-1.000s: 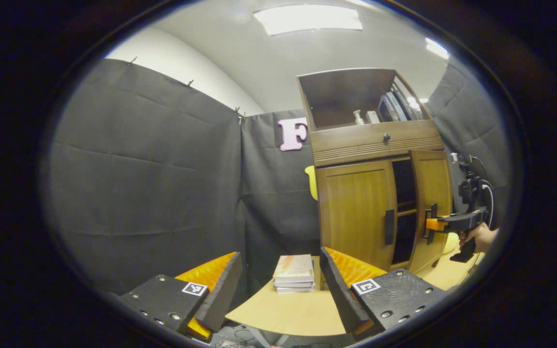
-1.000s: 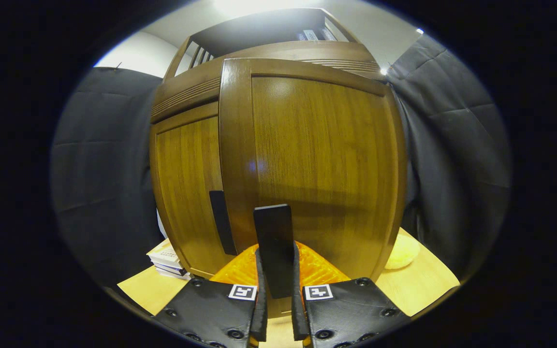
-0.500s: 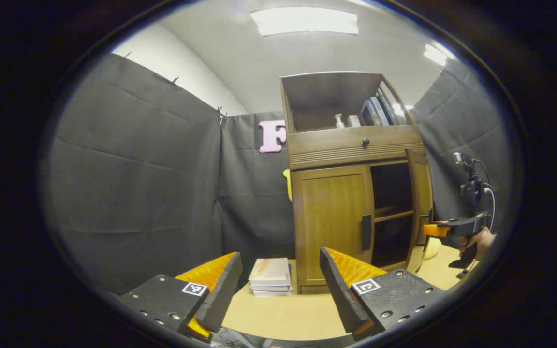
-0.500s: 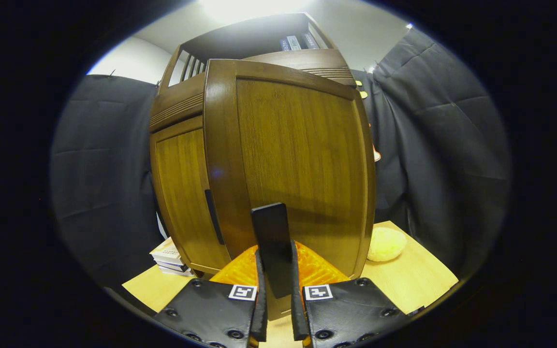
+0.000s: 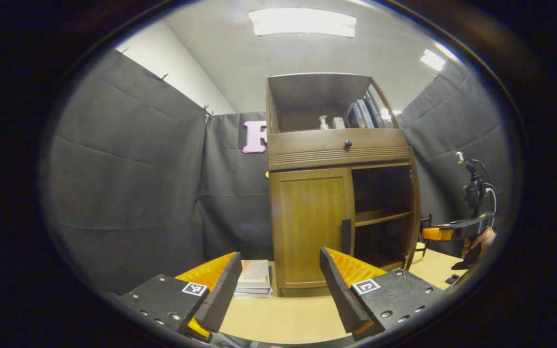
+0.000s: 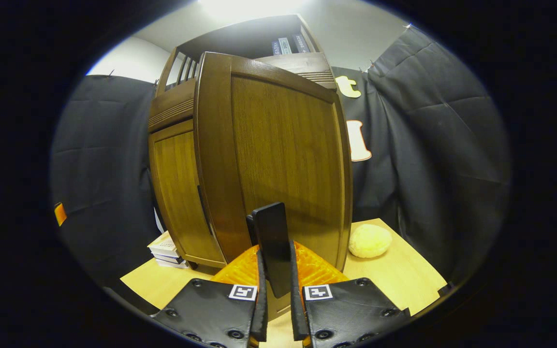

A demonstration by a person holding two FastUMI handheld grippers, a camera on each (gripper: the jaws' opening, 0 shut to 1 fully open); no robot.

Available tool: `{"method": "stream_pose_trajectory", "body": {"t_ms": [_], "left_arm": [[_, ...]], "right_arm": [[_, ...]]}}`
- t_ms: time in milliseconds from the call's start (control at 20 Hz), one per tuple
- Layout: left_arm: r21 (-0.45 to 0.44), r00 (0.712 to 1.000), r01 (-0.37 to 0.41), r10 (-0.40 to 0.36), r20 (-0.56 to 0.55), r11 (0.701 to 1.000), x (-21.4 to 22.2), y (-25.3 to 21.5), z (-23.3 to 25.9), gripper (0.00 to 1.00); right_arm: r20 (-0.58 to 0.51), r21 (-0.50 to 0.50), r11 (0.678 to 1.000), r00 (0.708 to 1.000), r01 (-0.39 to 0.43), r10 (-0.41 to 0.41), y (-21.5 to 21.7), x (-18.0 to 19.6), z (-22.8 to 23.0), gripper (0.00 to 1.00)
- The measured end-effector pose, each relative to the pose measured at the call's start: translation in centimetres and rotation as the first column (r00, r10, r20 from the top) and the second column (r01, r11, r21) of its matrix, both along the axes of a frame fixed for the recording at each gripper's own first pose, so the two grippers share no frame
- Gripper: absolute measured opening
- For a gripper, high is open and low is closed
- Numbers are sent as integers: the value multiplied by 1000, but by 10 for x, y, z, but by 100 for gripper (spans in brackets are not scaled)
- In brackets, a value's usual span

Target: Open the right door of the double-door shoe cabinet with the right hand, and open the left door with the left hand.

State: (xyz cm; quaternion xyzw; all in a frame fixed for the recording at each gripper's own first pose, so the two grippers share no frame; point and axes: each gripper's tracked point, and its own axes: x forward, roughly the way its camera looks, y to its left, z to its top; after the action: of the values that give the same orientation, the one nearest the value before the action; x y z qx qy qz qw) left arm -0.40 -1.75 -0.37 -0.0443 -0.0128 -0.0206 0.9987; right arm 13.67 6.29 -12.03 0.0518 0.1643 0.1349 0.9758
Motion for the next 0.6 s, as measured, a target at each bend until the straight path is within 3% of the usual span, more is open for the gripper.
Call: {"method": "stream_pose_trajectory", "body": {"t_ms": [500, 600], "left_arm": [[-25, 995, 103, -102, 13, 994, 18, -56, 5, 95], [-24, 993, 114, -113, 13, 993, 19, -63, 4, 95]], "right_arm": [[-3, -12, 1000, 1000, 24, -24, -43, -13, 3, 21], [-5, -7, 999, 999, 32, -32, -51, -15, 3, 18]]}}
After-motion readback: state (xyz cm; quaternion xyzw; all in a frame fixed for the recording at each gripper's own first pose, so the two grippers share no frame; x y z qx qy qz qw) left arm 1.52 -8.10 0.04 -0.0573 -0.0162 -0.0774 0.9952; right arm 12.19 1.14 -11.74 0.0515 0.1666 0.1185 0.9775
